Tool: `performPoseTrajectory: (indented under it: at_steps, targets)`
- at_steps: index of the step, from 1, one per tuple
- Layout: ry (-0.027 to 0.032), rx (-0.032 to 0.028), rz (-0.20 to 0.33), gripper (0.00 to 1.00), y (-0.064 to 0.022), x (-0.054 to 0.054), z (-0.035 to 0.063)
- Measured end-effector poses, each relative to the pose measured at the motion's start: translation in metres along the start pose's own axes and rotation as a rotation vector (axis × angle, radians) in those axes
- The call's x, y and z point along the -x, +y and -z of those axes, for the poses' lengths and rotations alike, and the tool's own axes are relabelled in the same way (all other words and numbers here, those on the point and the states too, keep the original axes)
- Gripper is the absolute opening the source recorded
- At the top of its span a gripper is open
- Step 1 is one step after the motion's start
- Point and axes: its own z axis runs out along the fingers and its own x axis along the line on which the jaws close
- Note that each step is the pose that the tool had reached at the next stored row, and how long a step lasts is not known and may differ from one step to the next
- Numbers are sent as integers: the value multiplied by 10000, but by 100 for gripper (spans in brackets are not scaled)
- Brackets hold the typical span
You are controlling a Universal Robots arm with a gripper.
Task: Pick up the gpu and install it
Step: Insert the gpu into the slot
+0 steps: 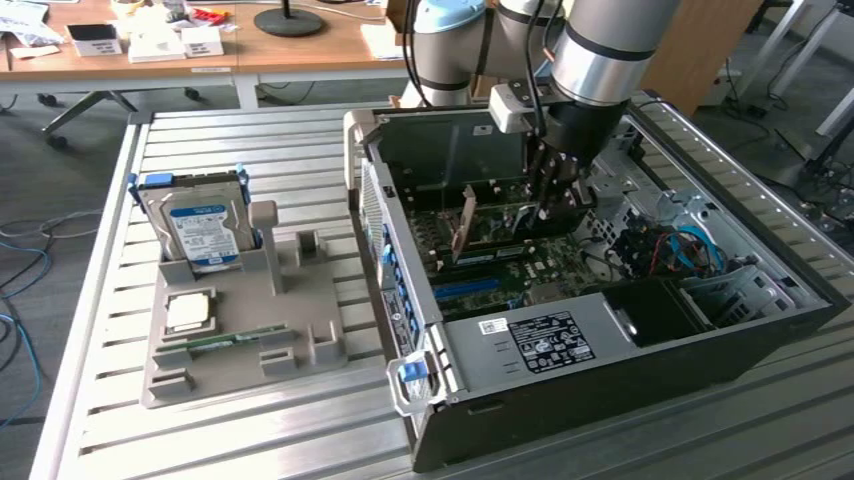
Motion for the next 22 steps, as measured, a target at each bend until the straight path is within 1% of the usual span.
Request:
performPoseTrajectory:
  at_steps: [22]
  targets:
    - [-2, -1, 0, 27, 0, -15, -37]
